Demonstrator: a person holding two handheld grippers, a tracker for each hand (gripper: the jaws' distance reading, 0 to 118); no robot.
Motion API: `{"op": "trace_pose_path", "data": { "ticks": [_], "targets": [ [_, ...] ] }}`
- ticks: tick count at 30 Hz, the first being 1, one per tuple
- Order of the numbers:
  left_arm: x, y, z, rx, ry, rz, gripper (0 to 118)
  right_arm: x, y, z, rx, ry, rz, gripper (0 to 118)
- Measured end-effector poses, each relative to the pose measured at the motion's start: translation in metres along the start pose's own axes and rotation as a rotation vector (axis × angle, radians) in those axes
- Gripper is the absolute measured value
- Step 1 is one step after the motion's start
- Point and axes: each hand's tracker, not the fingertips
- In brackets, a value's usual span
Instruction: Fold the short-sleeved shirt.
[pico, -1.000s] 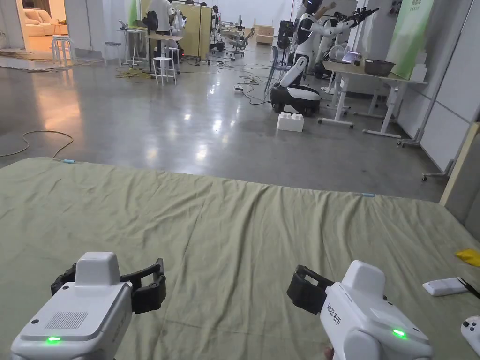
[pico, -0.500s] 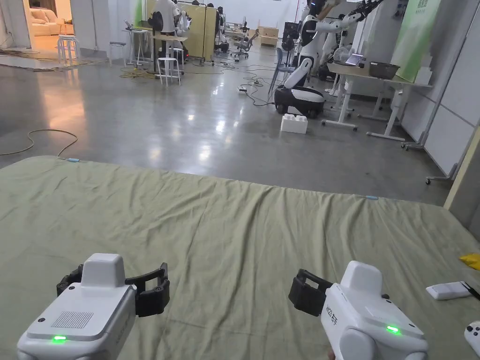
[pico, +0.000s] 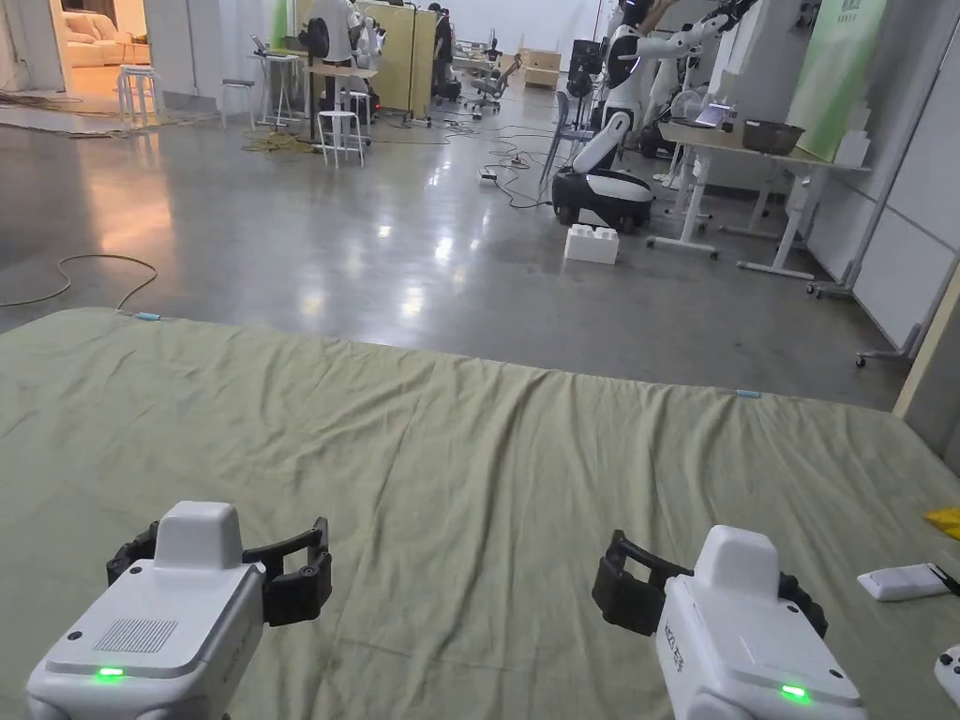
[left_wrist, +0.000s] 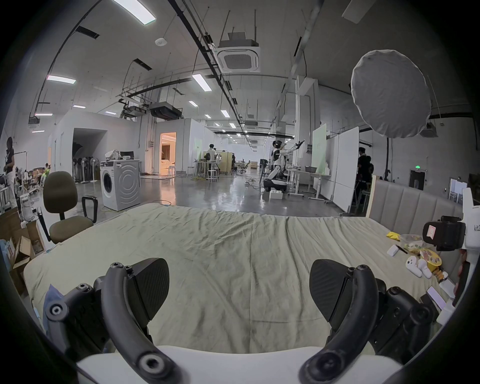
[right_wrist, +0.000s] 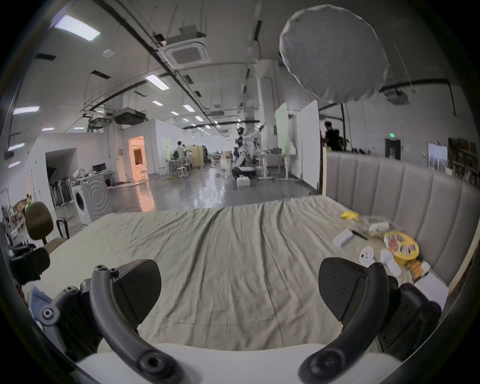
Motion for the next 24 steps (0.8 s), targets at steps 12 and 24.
{"op": "trace_pose_path", "data": {
  "ticks": [12,24],
  "targets": [
    [0.0,0.0014,-0.0053,0.039,0.026,-0.038,109,0.003,-0.0087,0.0015,0.102,-0.01,-0.021,118],
    [-0.0007,0.0041,-0.0055,0.048,0.018,-0.03,109,0.0063,-0.0068,0.0031,0.109,-0.024,0.025,118]
  ]
}}
